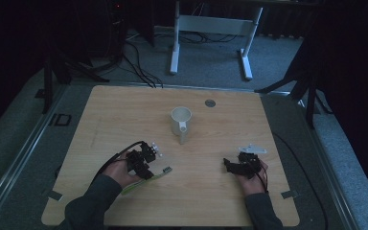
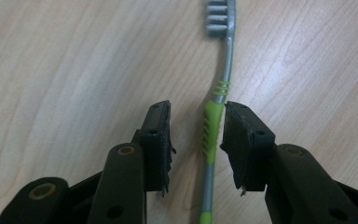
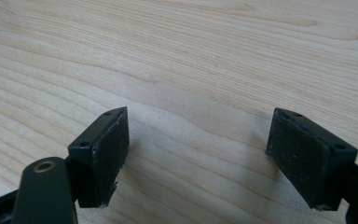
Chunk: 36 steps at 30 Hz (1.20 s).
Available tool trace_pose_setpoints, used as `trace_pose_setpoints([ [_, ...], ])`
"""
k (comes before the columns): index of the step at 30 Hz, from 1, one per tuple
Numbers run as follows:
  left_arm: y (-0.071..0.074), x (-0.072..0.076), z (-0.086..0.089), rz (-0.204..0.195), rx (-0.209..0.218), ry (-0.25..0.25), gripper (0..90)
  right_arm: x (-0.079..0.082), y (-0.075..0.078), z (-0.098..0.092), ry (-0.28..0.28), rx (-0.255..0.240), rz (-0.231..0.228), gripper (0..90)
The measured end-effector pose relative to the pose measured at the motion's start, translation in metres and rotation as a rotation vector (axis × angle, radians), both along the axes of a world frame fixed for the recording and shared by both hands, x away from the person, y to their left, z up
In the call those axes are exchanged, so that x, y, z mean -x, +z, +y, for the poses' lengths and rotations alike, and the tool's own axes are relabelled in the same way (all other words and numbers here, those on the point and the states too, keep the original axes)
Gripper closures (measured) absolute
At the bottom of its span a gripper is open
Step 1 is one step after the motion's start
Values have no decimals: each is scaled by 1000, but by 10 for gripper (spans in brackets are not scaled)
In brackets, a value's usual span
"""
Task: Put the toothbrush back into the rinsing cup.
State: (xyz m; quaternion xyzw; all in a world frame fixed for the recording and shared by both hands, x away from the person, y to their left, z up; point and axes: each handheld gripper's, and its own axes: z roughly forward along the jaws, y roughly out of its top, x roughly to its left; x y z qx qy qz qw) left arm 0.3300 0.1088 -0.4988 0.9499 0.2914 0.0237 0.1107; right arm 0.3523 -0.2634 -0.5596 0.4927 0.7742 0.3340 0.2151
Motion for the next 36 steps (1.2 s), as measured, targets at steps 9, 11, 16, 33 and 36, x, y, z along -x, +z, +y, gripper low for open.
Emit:
trace_pose_setpoints([
  [9,-9,1,-5,62,-48,-7,668,0,0,0,0,0,0,206],
  [11,-10,1,-5,66,-55,-10,680,0,0,0,0,-1,0,206],
  [16,-13,1,-7,74,-68,-18,712,0,0,0,0,-1,0,206],
  [33,-18,0,-13,100,-100,-26,808,0,0,0,0,-1,0,207],
  [36,-18,0,-13,103,-98,-26,810,0,0,0,-1,-1,0,207],
])
